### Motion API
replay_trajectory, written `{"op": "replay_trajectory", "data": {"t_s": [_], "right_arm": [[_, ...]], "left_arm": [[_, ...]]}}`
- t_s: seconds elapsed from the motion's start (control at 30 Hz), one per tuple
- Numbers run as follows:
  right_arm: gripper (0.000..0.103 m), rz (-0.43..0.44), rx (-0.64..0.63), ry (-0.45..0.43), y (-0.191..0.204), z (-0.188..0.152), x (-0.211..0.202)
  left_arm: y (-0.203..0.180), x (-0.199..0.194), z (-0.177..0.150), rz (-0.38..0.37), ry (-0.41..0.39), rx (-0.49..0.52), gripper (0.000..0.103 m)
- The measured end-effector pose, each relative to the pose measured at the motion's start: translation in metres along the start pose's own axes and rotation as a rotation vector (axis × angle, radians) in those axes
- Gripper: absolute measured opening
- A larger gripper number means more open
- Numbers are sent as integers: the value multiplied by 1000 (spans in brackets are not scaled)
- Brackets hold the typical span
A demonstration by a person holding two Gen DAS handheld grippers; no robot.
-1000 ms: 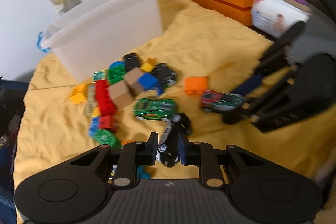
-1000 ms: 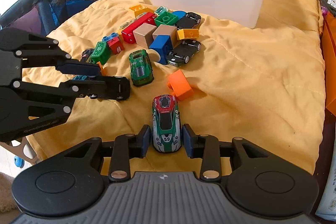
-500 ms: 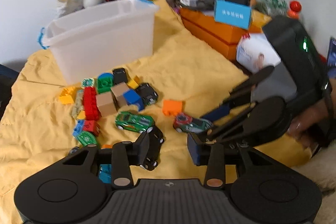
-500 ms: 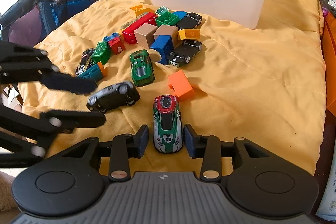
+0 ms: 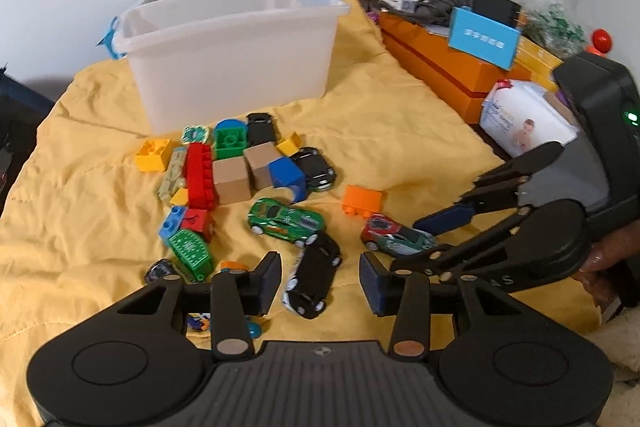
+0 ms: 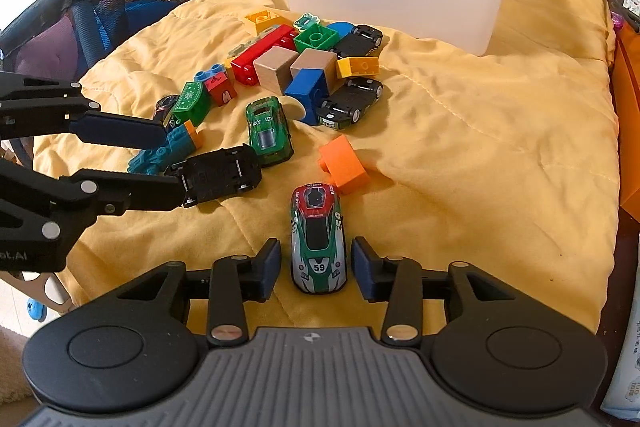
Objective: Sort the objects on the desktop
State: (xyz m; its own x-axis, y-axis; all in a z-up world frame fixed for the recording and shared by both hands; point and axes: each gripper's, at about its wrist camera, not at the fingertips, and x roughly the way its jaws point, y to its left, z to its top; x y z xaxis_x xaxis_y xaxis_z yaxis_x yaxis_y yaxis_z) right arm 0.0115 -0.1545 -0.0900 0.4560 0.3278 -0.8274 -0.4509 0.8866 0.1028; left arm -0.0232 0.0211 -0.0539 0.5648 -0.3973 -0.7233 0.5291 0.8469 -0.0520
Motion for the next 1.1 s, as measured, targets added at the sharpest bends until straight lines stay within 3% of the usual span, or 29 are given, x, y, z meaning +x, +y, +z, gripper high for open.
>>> {"op": "replay_trajectory", "data": {"t_s": [0.33, 0.53, 0.67, 0.77, 0.8, 0.83, 0.87, 0.97, 1.03, 1.1], "right_arm": [[50, -6, 8, -1, 0, 3, 0], [51, -7, 15, -1, -1, 3, -2], [50, -18, 0, 0, 2, 3, -3], [50, -34, -18, -31, 6, 5, -8], [50, -36, -18, -30, 7, 6, -7], [50, -38, -14, -30, 6, 6, -6], [50, -39, -9, -26, 7, 6, -5], [50, -37, -2, -20, 6, 6, -4], [50, -44, 0, -26, 6, 6, -6], [50, -49, 13, -31, 4, 5, -7]], "left_arm": [[10, 6, -6, -18, 36, -40, 49], [12, 13, -9, -42, 58, -45, 49], [13, 17, -3, -17, 36, -23, 49], [19, 33, 1, -25, 71, -26, 48], [23, 41, 2, -56, 99, -49, 44], [27, 48, 2, -87, 128, -70, 25], [27, 51, 2, -89, 137, -72, 24], [9, 36, 4, 4, 66, 88, 23], [-13, 32, 0, 154, 32, 300, 24], [-31, 42, -9, 225, 72, 467, 27]]}}
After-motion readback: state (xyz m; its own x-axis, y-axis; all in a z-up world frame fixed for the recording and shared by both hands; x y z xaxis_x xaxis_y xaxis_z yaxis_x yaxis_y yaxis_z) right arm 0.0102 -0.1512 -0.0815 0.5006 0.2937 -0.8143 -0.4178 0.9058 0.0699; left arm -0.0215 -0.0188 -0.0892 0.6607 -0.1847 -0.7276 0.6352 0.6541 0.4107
